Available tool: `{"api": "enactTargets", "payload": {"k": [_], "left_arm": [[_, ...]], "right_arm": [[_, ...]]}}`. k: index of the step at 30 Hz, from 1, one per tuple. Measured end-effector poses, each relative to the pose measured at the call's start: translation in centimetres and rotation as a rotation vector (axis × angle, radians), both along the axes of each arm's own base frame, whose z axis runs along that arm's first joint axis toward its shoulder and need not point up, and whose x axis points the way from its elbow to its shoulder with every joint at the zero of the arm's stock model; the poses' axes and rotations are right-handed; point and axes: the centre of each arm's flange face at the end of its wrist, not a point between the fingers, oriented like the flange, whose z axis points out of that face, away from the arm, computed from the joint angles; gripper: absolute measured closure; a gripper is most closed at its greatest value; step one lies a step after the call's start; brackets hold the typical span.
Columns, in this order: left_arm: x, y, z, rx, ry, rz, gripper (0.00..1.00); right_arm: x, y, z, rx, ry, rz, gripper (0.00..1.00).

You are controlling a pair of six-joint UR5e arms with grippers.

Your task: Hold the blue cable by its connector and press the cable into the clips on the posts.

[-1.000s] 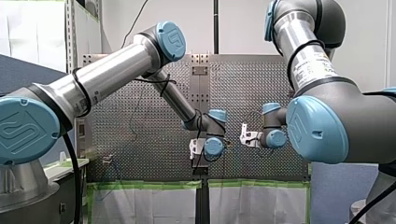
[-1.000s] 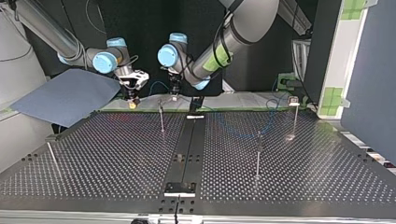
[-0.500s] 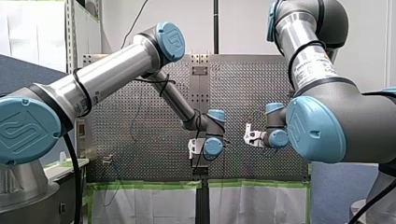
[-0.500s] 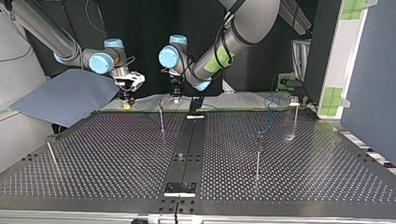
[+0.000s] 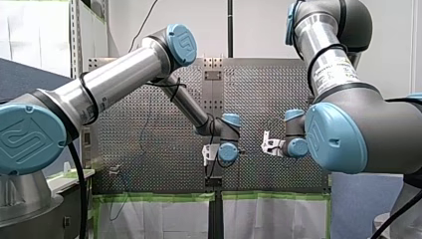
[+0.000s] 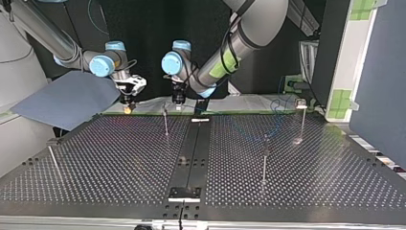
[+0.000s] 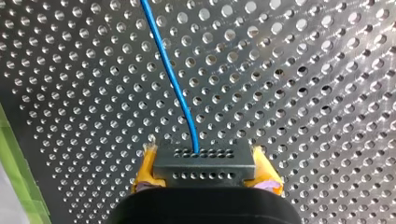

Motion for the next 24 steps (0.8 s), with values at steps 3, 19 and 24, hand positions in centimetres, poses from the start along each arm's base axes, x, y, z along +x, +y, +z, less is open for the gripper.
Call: {"api": "enactTargets", "payload": {"k": [3, 19, 24], "left_arm": [[0.1, 0.0, 0.0, 0.000, 0.001, -0.002, 1.00], [1.2, 0.6, -0.8, 0.003, 0.016, -0.012, 1.00], [2.3, 0.8, -1.3, 0.014, 0.030, 0.012, 1.00]], "right_arm": [[-0.1, -0.1, 0.0, 0.000, 0.000, -0.003, 1.00], [0.2, -1.2, -2.4, 0.024, 0.003, 0.004, 1.00], [0.2, -1.6, -2.1, 0.017, 0.001, 0.003, 1.00]]}}
